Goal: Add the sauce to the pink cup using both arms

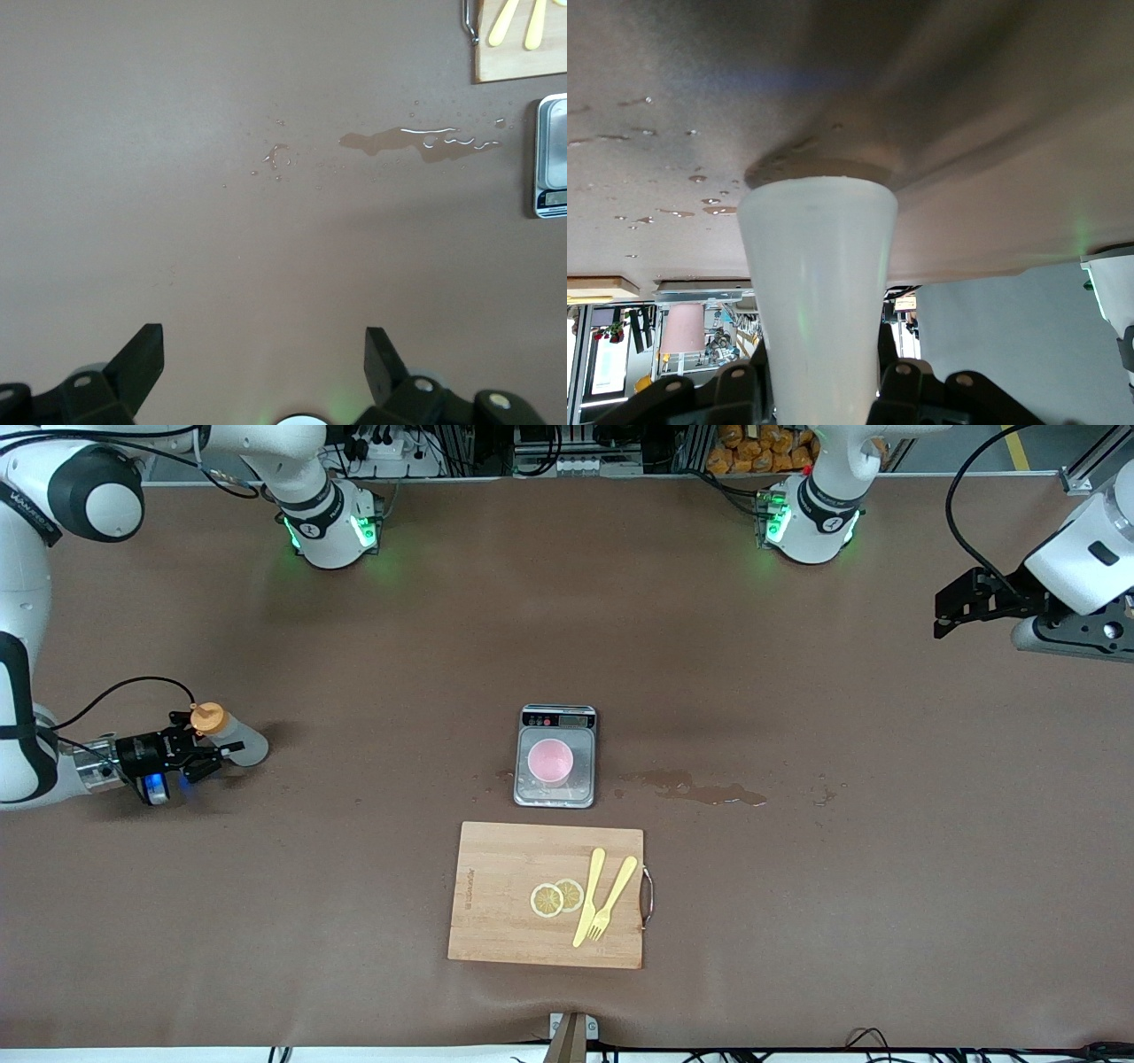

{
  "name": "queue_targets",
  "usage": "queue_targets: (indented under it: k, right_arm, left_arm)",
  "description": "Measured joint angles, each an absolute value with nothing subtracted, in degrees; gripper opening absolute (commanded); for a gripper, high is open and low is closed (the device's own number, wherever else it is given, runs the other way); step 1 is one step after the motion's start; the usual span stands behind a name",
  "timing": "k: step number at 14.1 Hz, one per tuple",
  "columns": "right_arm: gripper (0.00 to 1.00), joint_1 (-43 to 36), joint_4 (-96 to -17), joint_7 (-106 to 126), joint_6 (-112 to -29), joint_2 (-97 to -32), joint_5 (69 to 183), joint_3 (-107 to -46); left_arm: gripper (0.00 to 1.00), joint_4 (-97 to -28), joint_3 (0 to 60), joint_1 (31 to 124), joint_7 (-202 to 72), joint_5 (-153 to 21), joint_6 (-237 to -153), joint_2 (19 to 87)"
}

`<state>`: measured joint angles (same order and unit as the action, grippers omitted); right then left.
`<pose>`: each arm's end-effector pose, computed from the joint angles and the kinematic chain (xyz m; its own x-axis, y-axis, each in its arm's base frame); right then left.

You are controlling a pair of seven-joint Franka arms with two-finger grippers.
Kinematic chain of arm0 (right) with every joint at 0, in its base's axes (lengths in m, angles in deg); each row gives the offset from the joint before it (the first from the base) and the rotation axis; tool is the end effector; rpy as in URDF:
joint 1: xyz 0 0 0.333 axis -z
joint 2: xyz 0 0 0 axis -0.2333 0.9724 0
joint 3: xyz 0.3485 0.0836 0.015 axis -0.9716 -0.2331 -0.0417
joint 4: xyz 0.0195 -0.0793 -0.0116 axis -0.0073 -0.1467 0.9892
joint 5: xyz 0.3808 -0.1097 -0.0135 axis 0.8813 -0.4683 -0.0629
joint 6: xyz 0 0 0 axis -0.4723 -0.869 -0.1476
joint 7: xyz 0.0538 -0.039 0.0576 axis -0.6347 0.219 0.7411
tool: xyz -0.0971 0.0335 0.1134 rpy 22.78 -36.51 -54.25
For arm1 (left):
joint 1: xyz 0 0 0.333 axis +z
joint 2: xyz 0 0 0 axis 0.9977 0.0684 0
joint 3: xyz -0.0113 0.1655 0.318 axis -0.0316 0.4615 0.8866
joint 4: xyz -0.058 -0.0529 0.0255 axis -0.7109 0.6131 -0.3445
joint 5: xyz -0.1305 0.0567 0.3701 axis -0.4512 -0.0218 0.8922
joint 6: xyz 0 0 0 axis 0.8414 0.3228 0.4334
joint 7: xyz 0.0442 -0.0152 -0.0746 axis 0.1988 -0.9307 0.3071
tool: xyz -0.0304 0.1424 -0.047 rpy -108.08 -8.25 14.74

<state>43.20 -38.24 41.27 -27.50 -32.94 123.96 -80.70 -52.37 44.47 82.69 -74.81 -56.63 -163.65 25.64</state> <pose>0.5661 -0.2220 0.1300 0.1191 -0.3315 -0.9359 -0.9139 -0.4050 0.0272 0.5325 -0.0665 0.6352 0.9831 -0.1784 -0.0408 -0.1785 -0.9839 -0.0004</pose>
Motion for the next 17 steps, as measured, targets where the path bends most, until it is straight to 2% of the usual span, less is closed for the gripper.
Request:
queue_targets:
  k: [1,6,10,17]
  right_arm:
    - [1.00,43.2,-38.2,41.2,-27.5,-32.9,124.0,-80.7]
    - [1.00,43.2,-36.6,41.2,-27.4,-33.0,124.1,-80.8]
    - [1.00,43.4,-30.6,41.3,-25.5,-34.9,121.3,-80.6]
    - [1.00,42.4,-17.9,41.3,-21.1,-38.9,109.1,-81.6]
  left_arm:
    - [1.00,-52.1,44.5,82.7,-74.8,-56.6,-163.6,25.6]
    - [1.00,-51.6,44.2,82.7,-72.3,-56.6,-163.6,25.6]
    - [1.00,-51.5,44.2,82.7,-72.0,-56.6,-163.6,25.6]
    - [1.00,-51.3,44.2,82.7,-72.0,-56.6,-164.1,25.6]
